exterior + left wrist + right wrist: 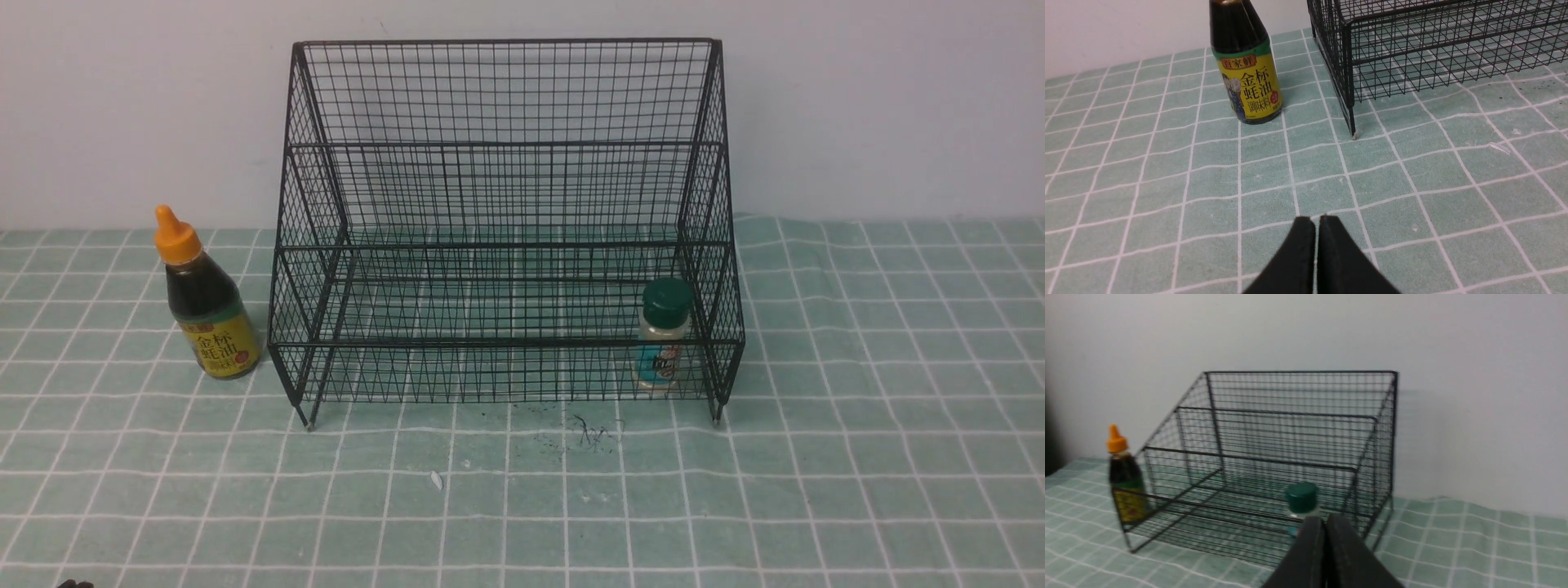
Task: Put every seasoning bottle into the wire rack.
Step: Use the left arm to grab the condiment bottle closest to it
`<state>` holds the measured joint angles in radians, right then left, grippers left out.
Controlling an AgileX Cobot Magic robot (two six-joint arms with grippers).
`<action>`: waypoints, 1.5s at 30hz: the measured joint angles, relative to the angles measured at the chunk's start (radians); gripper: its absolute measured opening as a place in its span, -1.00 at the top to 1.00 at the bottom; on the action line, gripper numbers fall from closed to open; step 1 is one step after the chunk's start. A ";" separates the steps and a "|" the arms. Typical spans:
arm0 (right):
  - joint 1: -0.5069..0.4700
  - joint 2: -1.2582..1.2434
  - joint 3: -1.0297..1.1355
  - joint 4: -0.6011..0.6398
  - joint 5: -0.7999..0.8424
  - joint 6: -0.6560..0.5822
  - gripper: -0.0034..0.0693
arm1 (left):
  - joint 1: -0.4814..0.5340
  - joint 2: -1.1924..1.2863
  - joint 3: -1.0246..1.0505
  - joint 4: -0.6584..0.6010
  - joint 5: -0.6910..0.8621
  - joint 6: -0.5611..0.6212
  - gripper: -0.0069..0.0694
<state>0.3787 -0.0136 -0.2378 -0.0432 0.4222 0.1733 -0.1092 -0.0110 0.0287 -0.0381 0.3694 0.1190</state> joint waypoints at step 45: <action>-0.351 0.001 0.254 -0.019 -0.015 -0.022 0.94 | 0.000 0.000 0.000 0.000 0.002 0.000 0.83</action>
<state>0.0275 -0.0126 0.0158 -0.0624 0.4068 0.1509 -0.1092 -0.0110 0.0287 -0.0381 0.3717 0.1190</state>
